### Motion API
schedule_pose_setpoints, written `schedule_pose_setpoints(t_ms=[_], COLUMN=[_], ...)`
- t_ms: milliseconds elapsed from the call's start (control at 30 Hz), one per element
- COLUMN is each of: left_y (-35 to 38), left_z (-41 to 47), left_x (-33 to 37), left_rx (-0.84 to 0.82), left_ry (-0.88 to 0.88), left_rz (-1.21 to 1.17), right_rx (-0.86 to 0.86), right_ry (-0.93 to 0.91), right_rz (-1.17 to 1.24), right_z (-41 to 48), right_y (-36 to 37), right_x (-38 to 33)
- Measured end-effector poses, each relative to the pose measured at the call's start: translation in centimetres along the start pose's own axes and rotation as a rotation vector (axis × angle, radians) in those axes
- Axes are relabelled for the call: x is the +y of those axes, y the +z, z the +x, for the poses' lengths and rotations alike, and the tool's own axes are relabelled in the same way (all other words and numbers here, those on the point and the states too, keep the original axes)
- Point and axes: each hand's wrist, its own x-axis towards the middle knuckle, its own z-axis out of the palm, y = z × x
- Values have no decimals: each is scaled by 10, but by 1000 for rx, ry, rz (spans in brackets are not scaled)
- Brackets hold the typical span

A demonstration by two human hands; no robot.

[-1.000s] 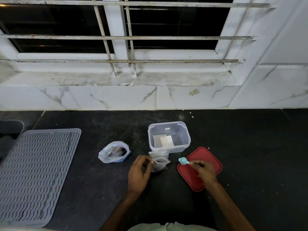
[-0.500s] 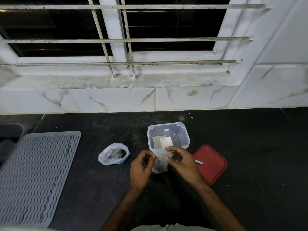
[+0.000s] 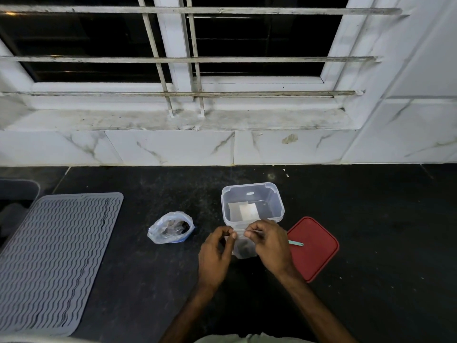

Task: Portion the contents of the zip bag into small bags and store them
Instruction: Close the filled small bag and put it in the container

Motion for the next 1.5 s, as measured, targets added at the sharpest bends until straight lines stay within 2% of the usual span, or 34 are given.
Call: schedule_pose_setpoints(t_ms=[233,433,700,933,1200,1333,1400,1500], left_y=[-2,1,-2,0,-5,-8,-7,-5], left_z=[5,1,5,7,14,20,24,27], left_x=[1,2,0,-3,3,8,10,13], left_rx=[50,36,150,122,108,123,116,137], left_ry=[7,48,-8,-39,-46,34,55,15], left_rz=[88,214,44,-67,-118,-82,-64,-81], right_rx=[-142,-51,-11,50,-71,-117,-64,37], right_ry=[34,-52,101,-31,-48,-39,-56,-128], right_rz=[161,-152,197,-69,141,206,155,-120], right_z=[1,2,6,8,17,19,23,29], right_y=[4,7,0,-3,-5,-5,-5,-7], right_x=[-4,-12,0,-2,-3,-8,-11,-15])
